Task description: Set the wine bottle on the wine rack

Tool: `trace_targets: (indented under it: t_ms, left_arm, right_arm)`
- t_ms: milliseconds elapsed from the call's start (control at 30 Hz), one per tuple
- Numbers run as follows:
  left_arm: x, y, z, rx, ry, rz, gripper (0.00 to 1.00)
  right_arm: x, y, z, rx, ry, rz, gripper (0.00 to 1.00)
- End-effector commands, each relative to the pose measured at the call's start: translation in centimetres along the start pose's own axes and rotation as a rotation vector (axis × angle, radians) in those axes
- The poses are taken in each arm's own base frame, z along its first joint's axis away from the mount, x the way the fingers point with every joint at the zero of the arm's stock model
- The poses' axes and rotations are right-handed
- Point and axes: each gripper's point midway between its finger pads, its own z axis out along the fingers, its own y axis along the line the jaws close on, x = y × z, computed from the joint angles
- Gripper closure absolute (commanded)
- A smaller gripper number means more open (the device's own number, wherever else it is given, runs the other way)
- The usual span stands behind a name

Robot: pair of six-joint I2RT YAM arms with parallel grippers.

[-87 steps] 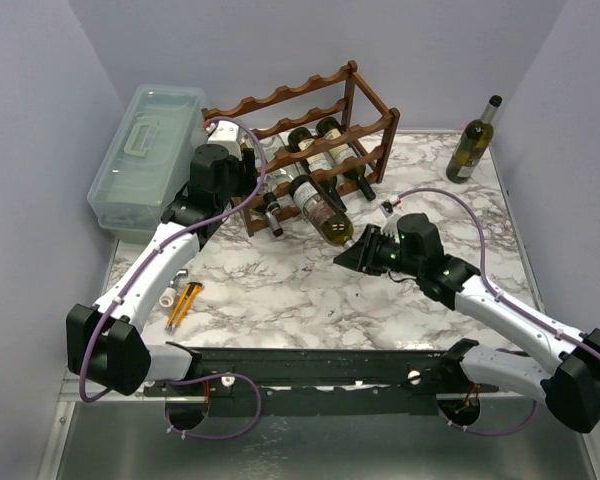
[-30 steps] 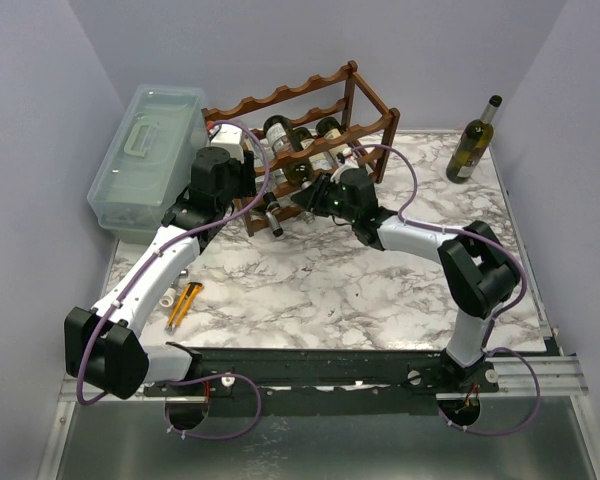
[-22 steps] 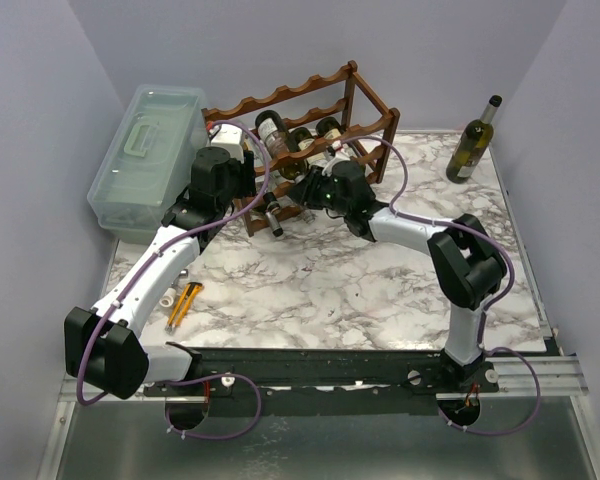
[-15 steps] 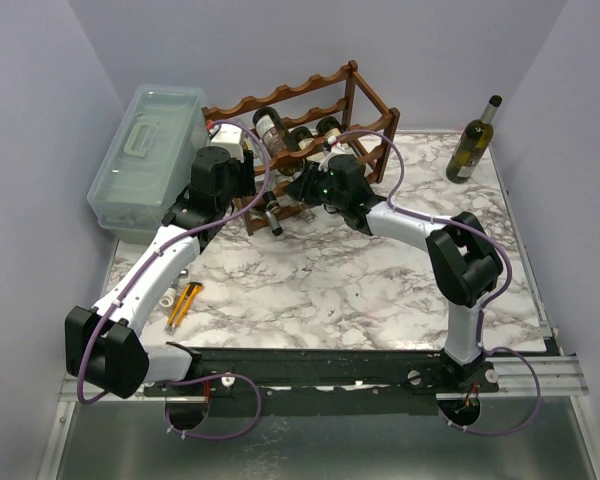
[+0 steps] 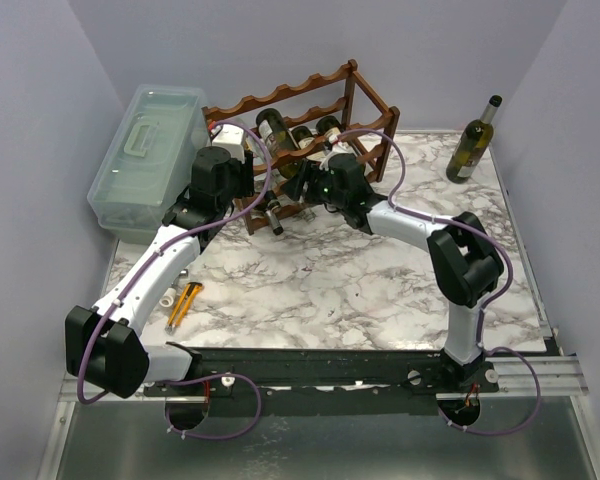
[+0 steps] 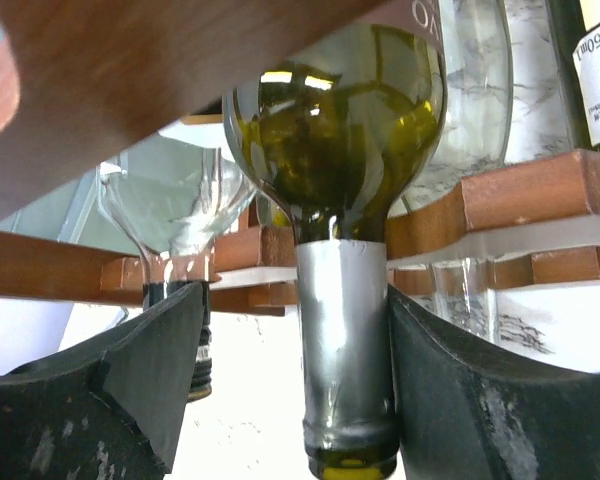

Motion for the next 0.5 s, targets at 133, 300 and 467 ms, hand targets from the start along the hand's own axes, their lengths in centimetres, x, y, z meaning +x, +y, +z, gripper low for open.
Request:
trace_targets:
  t_ms: [133, 300, 467]
  left_arm:
    - [3.7, -2.1, 1.7, 0.077, 0.111, -0.003, 0.63]
    - [3.7, -1.4, 1.5, 0.026, 0.106, 0.006, 0.62]
    - [4.5, 0.3, 1.4, -0.074, 0.128, 0.035, 0.35]
  right_arm:
    - [-0.1, 0.0, -3.4, 0.032, 0.013, -0.019, 0.12]
    - [0.0, -1.1, -5.0, 0.121, 0.05, -0.048, 0.05]
    - [-1.1, -1.5, -8.7, 0.232, 0.094, -0.096, 0.0]
